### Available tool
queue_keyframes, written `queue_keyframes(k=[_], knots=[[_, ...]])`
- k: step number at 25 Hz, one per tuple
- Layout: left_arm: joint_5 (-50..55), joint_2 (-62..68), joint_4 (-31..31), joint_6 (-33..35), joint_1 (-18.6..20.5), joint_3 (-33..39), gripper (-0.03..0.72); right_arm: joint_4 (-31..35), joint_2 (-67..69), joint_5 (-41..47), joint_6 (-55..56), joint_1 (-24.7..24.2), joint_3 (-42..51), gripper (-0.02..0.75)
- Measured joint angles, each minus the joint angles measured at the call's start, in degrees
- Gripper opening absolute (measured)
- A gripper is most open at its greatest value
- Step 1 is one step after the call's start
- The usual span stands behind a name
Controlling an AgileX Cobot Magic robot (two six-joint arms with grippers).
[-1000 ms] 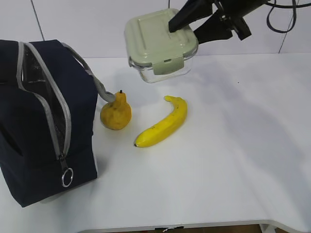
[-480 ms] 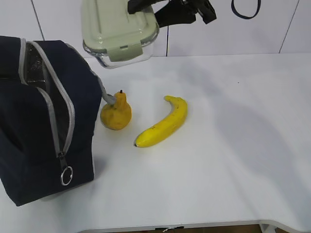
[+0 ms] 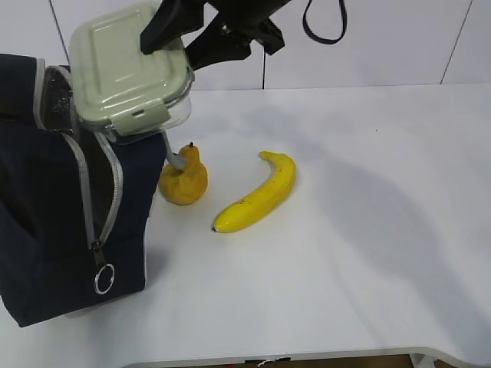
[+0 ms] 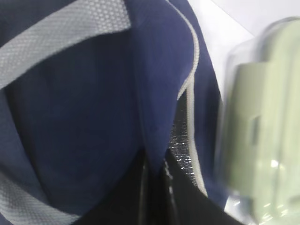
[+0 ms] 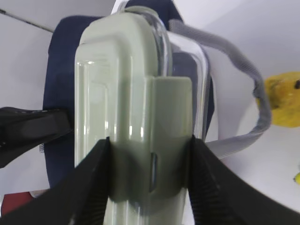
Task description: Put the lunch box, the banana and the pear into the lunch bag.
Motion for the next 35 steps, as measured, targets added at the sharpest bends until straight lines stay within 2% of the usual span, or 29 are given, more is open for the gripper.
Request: queue_keyframes(k=[12, 17, 23, 29, 35], knots=[[0.0, 0.0, -0.38, 1.03, 0.0, 0.0, -0.01, -5.9, 1.39, -4.33, 0.27, 3.85, -0.08, 0.365], [-0.08, 0.0, -0.48, 1.03, 0.0, 0.0, -0.01, -6.49, 2.52, -4.98, 0.27, 4.05, -0.2, 0.365], [-0.08, 0.0, -0.48, 1.4, 0.0, 0.0, -0.01, -6.89, 4.81, -6.16, 0.07, 6.57, -0.2, 0.365], [-0.08, 0.0, -0.56, 1.53, 0.0, 0.0, -0.01, -7.52, 6.78, -7.41, -3.16, 9.5, -0.2, 0.365], [-0.08, 0.0, -0.56, 2.02, 0.0, 0.0, -0.01, -6.96, 7.92, -7.91, -6.54, 10.45, -0.2, 0.363]])
